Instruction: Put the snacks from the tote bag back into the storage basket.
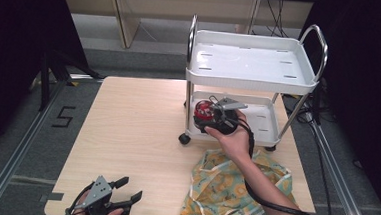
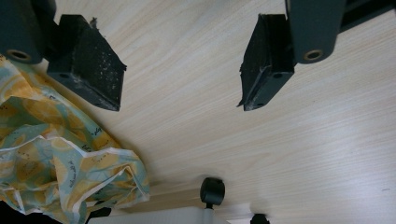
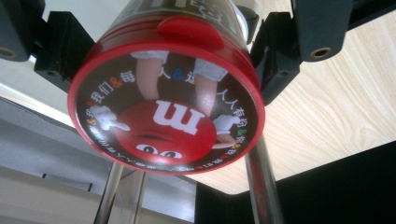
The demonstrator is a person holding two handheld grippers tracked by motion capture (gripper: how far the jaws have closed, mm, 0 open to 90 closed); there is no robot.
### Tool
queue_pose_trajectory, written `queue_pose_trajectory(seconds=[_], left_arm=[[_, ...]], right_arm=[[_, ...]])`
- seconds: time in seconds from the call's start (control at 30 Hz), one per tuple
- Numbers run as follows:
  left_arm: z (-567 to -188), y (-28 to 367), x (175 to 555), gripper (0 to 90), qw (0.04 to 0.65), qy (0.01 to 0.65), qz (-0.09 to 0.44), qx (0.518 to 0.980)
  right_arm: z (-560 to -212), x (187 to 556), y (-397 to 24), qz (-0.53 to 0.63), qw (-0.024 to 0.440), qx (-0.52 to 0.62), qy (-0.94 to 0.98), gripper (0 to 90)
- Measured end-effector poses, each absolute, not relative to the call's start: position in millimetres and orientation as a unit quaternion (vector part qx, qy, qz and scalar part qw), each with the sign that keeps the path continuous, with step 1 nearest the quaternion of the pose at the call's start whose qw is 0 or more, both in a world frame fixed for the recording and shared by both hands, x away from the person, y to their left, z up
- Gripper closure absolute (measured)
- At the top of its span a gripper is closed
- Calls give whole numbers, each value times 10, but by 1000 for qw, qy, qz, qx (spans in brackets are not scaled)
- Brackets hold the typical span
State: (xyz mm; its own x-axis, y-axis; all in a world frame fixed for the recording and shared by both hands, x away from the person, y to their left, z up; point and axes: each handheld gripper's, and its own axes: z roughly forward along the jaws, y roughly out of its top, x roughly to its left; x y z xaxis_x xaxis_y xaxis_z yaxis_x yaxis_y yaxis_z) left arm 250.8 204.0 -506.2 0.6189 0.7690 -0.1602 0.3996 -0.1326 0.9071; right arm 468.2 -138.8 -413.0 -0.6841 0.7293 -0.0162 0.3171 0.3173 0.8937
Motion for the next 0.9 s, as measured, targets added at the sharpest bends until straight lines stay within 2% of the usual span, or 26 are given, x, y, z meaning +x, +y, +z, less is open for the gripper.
queue_pose_trajectory(seconds=[0.07, 0.13, 0.2, 0.53, 0.63, 0.9], left_arm=[[-5064, 2040, 2510, 294, 524, 400, 177, 731], [-5064, 2041, 2509, 294, 525, 400, 177, 730], [-5063, 2041, 2508, 294, 525, 400, 176, 730], [-5063, 2041, 2509, 294, 524, 399, 177, 731], [-5063, 2040, 2509, 294, 524, 399, 177, 732], [-5060, 2042, 2502, 294, 517, 400, 176, 735]], right_arm=[[-4137, 4687, -1393, 473, 218, 336, 784, 264], [-4147, 4673, -1372, 479, 203, 347, 780, 264], [-4159, 4712, -1380, 474, 222, 326, 787, 264], [-4173, 4718, -1390, 474, 208, 343, 784, 264], [-4187, 4747, -1386, 473, 219, 338, 784, 264], [-4217, 4776, -1360, 466, 213, 341, 788, 264]])
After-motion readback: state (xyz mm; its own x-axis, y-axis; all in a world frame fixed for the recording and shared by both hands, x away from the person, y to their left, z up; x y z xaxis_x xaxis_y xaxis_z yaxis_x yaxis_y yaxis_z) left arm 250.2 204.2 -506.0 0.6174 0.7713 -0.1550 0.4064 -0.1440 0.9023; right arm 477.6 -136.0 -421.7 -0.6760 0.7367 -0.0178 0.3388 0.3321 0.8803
